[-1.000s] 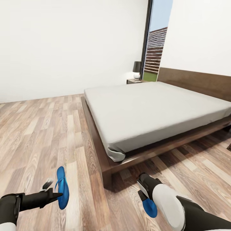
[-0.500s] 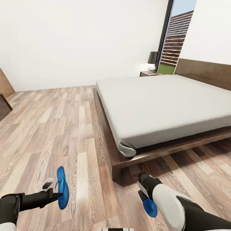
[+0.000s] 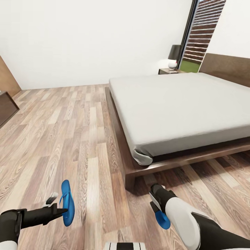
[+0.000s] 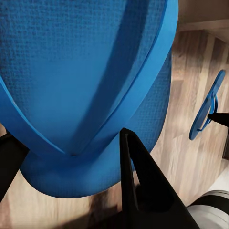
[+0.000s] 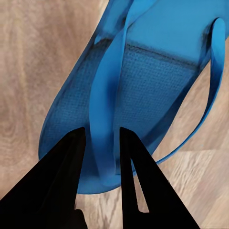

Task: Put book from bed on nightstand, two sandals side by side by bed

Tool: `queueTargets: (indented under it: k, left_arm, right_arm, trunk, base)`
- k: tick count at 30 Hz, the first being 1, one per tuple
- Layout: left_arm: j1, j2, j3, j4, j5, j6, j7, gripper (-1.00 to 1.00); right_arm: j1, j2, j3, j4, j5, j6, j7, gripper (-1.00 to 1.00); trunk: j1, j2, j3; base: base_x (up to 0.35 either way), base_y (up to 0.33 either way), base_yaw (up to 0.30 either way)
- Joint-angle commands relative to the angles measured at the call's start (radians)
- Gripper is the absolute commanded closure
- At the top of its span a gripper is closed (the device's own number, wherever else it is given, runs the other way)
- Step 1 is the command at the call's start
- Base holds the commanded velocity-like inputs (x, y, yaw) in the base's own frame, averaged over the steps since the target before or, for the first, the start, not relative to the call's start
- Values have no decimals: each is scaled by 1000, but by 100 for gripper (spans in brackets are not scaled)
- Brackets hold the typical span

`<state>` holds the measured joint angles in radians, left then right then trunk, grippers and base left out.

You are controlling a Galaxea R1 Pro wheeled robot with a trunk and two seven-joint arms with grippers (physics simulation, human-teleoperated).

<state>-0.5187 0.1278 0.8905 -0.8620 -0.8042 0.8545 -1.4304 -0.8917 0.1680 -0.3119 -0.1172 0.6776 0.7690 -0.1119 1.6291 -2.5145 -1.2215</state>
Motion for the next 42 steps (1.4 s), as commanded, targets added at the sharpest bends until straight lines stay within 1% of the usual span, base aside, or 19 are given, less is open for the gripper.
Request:
queueTargets:
  k: [1,3,5,8,10,11,14,18,22,28,34,42]
  left_arm:
    - [-1,-1,4,-1,-9,11,-11,100]
    - [-1,-1,4,-3,-8,12,-17,100]
    - [-1,-1,4,-8,-9,12,-40,100]
    - [-1,-1,3,-28,-11,11,-91,100]
    - [-1,-1,3,-37,-12,11,-105,100]
    - [-1,-1,2,-40,-12,11,-111,100]
    - [-1,-1,2,-44,-12,11,-118,100]
    - [-1,-1,2,-45,-12,11,-120,100]
    - [-1,-1,2,-47,-11,11,-122,100]
    - [-1,-1,2,-48,-10,11,-122,100]
    - [-1,-1,2,-48,-10,11,-122,100]
    - [-1,-1,2,-48,-12,11,-122,100]
  right_arm:
    - [0,1,-8,-8,-3,4,-6,100]
    - [0,1,-8,-23,-5,7,-2,100]
    - [-1,1,-7,-37,-7,8,1,100]
    - [-1,1,-7,-48,-8,11,3,100]
    - [-1,1,-7,-53,-9,11,4,100]
    - [-1,1,-7,-58,-9,11,5,100]
    - [-1,1,-7,-83,-10,14,6,100]
    - [2,1,-7,-96,-10,37,7,100]
    - [0,2,-8,-102,-11,110,9,100]
    - [-8,5,-9,-104,-13,156,10,100]
    - [-19,5,-8,-106,-13,174,9,100]
    - [-56,4,-6,-111,-13,178,9,100]
  trunk:
    - [0,-1,-5]
    - [1,-1,-13]
    - [2,-2,-20]
    - [3,-2,-32]
    - [4,-3,-40]
    - [4,-3,-40]
    - [4,-3,-40]
    - [6,-4,-55]
    - [8,-5,-71]
    - [11,-6,-94]
    - [13,-7,-117]
    - [17,-9,-148]
  base:
    - [0,0,4]
    - [0,0,2]
    - [0,0,1]
    - [0,0,0]
    - [0,0,0]
    - [0,0,0]
    - [0,0,0]
    - [0,0,0]
    - [0,0,0]
    - [0,0,0]
    - [0,0,0]
    - [0,0,0]
